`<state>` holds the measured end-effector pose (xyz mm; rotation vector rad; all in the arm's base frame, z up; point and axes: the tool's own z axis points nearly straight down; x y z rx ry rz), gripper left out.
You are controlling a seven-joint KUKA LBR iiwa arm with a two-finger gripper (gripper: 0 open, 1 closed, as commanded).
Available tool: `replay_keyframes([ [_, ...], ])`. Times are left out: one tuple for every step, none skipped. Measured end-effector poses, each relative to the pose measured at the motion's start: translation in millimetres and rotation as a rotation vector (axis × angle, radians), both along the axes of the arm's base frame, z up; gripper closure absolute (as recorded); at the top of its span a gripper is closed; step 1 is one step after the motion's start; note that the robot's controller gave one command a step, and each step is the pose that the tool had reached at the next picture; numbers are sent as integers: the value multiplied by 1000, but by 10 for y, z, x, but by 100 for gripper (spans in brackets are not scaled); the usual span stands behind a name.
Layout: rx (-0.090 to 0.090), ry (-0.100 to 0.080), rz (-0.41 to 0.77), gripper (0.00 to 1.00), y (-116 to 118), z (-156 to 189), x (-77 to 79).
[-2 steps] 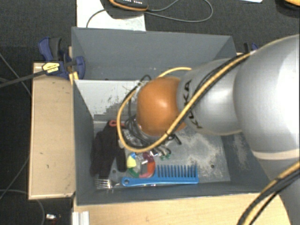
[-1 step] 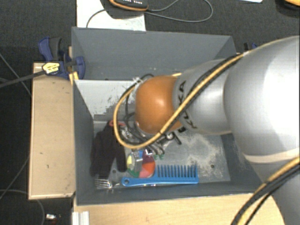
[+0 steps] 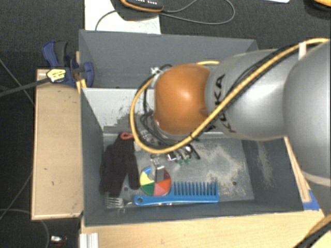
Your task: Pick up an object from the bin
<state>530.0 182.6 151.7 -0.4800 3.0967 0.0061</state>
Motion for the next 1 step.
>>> replay_keyframes([
  [-1,0,296,0,63,497,-36],
])
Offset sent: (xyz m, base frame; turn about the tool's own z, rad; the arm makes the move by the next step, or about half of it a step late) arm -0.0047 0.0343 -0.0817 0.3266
